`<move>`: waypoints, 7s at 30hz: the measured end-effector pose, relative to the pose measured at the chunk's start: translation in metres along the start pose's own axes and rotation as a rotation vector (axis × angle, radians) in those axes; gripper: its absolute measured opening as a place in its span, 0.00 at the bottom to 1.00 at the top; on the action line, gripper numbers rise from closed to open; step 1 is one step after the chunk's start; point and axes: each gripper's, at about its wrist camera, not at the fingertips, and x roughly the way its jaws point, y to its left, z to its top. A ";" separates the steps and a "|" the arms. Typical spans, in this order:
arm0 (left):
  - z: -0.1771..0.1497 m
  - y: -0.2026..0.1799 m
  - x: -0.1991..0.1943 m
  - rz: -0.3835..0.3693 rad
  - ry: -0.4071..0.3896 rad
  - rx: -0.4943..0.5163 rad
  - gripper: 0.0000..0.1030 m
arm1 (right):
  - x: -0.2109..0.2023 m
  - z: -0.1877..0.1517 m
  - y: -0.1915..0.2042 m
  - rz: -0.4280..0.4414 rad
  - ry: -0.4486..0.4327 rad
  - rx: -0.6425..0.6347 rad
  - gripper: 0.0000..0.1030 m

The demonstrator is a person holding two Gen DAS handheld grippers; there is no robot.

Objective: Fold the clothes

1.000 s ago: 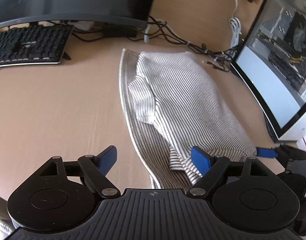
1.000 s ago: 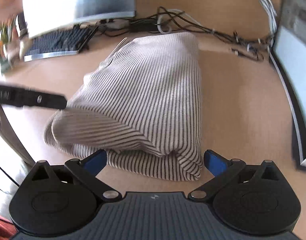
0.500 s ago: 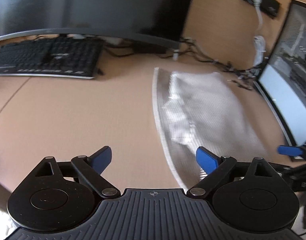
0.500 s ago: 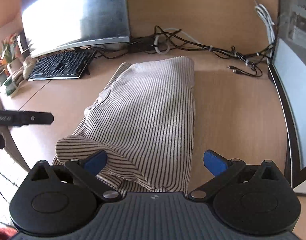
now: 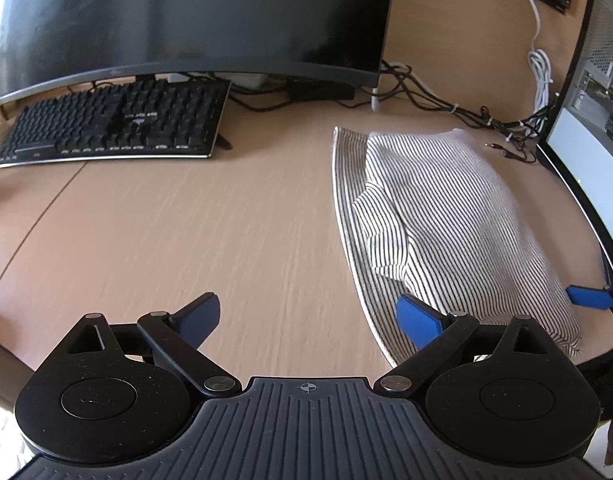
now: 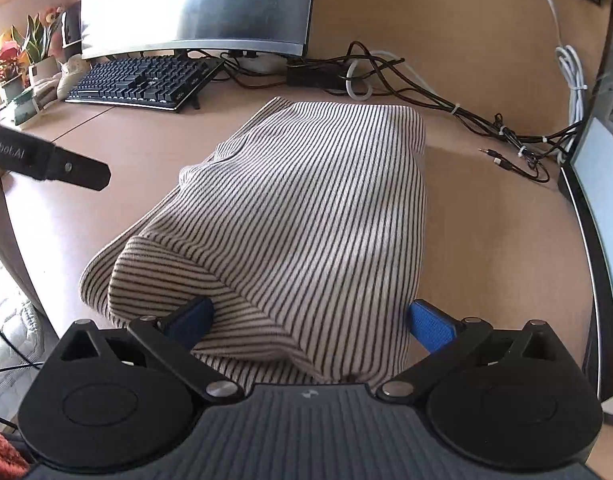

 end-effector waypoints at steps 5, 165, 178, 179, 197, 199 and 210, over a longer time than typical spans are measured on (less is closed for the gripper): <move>-0.002 -0.002 0.001 -0.003 0.009 0.012 0.96 | 0.002 -0.001 0.001 -0.011 -0.004 0.031 1.00; 0.036 -0.018 0.124 -0.649 0.177 0.298 0.54 | -0.055 0.121 0.066 0.231 0.401 -1.138 0.43; 0.077 0.078 0.085 -0.759 0.088 0.084 0.86 | 0.083 0.151 0.016 0.231 0.411 -0.932 0.97; 0.080 0.074 0.082 -0.775 0.081 0.101 0.91 | 0.082 0.149 0.013 0.214 0.401 -0.899 1.00; 0.098 -0.018 0.136 -0.563 0.152 0.406 0.92 | 0.054 0.092 -0.066 -0.360 0.115 -0.303 1.00; 0.102 -0.021 0.143 -0.545 0.162 0.412 0.95 | 0.062 0.083 -0.060 -0.387 0.068 -0.279 1.00; 0.121 -0.025 0.121 -0.567 0.135 0.487 0.89 | 0.058 0.087 -0.097 -0.287 0.125 0.132 1.00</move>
